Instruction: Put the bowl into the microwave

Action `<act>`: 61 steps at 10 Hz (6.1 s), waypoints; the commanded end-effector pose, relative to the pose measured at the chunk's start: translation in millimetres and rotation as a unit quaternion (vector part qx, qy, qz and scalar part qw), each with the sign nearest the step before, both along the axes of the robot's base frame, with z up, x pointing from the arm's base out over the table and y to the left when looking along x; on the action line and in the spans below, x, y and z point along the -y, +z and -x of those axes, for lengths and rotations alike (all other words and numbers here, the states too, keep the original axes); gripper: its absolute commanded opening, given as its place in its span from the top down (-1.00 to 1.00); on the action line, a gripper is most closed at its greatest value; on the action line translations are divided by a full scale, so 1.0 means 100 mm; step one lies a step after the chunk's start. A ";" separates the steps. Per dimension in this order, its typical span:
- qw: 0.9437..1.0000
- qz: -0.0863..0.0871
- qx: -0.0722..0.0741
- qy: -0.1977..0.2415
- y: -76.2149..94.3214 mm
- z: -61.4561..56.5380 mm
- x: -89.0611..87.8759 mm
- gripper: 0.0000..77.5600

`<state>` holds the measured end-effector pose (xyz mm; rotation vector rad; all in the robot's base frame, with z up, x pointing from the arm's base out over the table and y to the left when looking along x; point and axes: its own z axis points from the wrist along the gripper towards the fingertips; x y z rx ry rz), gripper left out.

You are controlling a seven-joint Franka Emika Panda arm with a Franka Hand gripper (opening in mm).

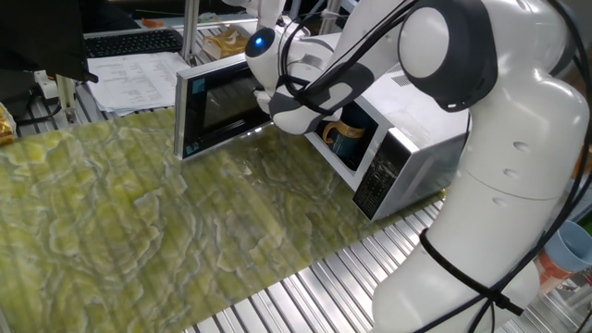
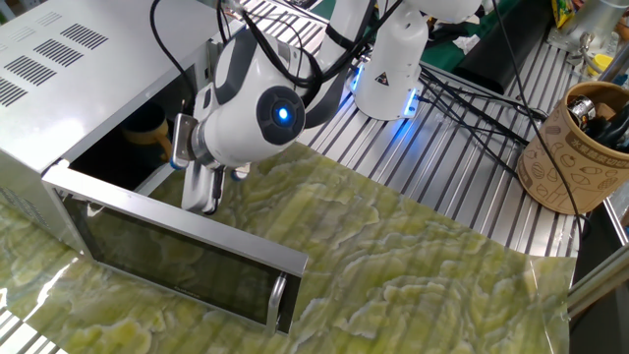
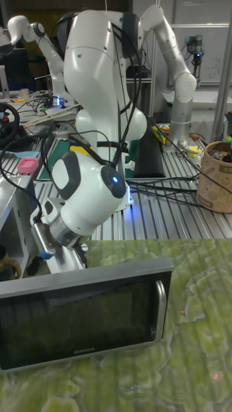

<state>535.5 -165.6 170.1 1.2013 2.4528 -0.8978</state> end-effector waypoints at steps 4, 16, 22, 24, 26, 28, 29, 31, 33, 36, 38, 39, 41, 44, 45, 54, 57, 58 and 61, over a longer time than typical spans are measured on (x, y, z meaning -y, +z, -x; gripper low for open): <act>0.998 0.023 -0.044 0.034 -0.08 0.05 0.16 0.97; 0.996 0.031 -0.065 0.049 -0.10 0.22 0.36 0.97; 0.997 0.027 -0.059 0.036 -0.07 0.23 0.25 0.97; 0.997 0.028 -0.060 0.032 -0.06 0.20 0.19 0.97; 0.997 0.031 -0.055 0.033 -0.08 0.16 0.20 0.97; 0.998 0.032 -0.053 0.034 -0.09 0.11 0.22 0.97; 0.998 0.031 -0.050 0.035 -0.10 0.09 0.23 0.97; 0.998 0.029 -0.047 0.038 -0.11 0.06 0.24 0.97; 0.998 0.030 -0.043 0.039 -0.15 0.04 0.25 0.97; 0.998 0.031 -0.041 0.043 -0.14 0.02 0.28 0.97; 0.998 0.030 -0.038 0.047 -0.14 -0.01 0.33 0.97; 0.998 0.030 -0.038 0.050 -0.15 -0.01 0.36 0.97; 0.997 0.031 -0.038 0.052 -0.18 0.00 0.40 0.97; 0.997 0.031 -0.039 0.051 -0.20 0.01 0.42 0.97; 0.997 0.031 -0.040 0.052 -0.21 0.02 0.44 0.97; 0.994 0.029 -0.075 0.069 -0.22 0.14 0.39 0.97; 0.991 0.035 -0.095 0.090 -0.23 0.16 0.46 0.97; 0.991 0.030 -0.096 0.092 -0.22 0.15 0.46 0.97; 0.991 -0.006 -0.101 0.093 -0.15 0.11 0.22 0.97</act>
